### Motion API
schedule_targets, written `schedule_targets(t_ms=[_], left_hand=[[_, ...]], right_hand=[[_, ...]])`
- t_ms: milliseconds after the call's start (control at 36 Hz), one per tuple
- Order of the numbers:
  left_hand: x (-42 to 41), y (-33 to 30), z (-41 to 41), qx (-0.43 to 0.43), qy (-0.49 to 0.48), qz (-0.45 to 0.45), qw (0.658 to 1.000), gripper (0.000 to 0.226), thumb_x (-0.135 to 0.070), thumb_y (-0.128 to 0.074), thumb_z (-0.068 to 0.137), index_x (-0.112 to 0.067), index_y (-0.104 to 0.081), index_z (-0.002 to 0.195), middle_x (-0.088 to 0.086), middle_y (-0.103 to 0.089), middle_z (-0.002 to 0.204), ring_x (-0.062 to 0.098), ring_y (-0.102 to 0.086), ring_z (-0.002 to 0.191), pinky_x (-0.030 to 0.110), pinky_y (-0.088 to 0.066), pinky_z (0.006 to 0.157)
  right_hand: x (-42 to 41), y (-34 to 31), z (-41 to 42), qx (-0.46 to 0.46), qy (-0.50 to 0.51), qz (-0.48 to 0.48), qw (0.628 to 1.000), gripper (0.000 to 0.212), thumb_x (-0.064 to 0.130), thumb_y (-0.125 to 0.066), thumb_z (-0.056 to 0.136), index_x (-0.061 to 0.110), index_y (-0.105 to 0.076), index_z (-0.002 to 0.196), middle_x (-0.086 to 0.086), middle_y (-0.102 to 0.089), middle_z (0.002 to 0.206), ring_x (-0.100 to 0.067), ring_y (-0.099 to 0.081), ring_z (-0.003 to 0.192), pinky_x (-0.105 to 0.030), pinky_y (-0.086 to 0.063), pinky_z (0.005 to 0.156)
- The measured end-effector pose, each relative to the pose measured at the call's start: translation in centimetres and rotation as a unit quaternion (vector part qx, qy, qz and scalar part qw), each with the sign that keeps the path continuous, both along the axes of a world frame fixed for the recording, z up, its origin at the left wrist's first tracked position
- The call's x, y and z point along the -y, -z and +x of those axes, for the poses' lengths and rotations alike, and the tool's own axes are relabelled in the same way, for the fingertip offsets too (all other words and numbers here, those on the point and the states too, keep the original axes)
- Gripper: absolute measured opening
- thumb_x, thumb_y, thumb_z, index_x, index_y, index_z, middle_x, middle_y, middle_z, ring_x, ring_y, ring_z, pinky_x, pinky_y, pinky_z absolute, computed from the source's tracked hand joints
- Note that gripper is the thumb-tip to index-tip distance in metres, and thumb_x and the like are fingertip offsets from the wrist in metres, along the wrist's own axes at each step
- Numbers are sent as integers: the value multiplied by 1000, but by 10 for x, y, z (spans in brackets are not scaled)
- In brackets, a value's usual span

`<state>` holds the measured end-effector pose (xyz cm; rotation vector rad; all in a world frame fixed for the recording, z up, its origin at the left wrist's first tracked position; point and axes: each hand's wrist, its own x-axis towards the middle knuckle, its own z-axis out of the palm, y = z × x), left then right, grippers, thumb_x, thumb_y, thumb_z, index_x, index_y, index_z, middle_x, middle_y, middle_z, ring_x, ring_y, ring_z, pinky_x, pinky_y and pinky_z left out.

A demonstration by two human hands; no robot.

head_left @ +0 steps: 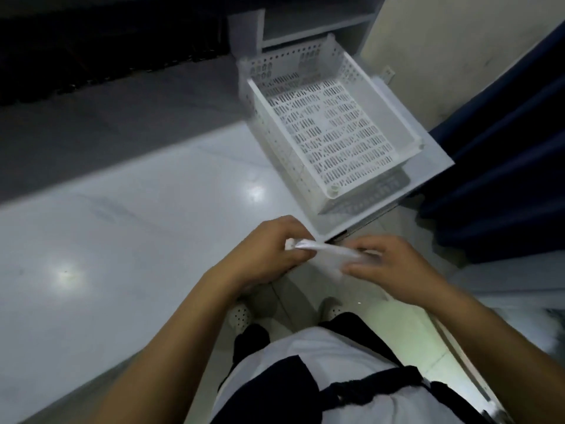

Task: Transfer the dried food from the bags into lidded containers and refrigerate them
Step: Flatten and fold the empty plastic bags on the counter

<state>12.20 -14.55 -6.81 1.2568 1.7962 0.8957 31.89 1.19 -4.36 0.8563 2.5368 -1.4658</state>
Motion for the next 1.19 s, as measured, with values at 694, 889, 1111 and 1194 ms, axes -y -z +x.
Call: schedule_targets(t_ms=[694, 889, 1111, 1194], left_hand=[[-204, -10, 229, -137, -65, -10, 988, 17, -14, -75, 87, -23, -77, 101, -12, -68, 79, 0, -64, 74, 17, -48, 62], [-268, -16, 270, -150, -16, -18, 988, 16, -14, -74, 89, -24, -77, 101, -15, -68, 79, 4, -65, 74, 19, -47, 64], [-397, -7, 251, -155, 60, 3, 986, 23, -11, -70, 90, -20, -75, 110, -2, -76, 98, 13, -67, 83, 31, -54, 70], [-455, -5, 243, -135, 66, 21, 988, 24, -12, -67, 92, -18, -73, 114, -1, -74, 106, 16, -67, 91, 39, -56, 78]], right_hand=[[-167, 15, 228, -59, 116, 164, 978, 42, 18, -78, 85, 17, -67, 126, 1, -64, 124, -16, -57, 108, -30, -45, 92], [-227, 38, 244, -86, 123, 127, 981, 6, 14, -67, 92, 19, -71, 92, 5, -63, 92, -12, -61, 78, -38, -55, 69], [-340, 47, 235, -26, 179, 144, 973, 10, 8, -67, 90, 17, -72, 91, 6, -64, 89, -15, -59, 78, -32, -49, 65], [-388, 40, 234, -13, 215, 145, 966, 9, 10, -68, 90, 17, -73, 88, 5, -65, 85, -16, -61, 80, -35, -51, 68]])
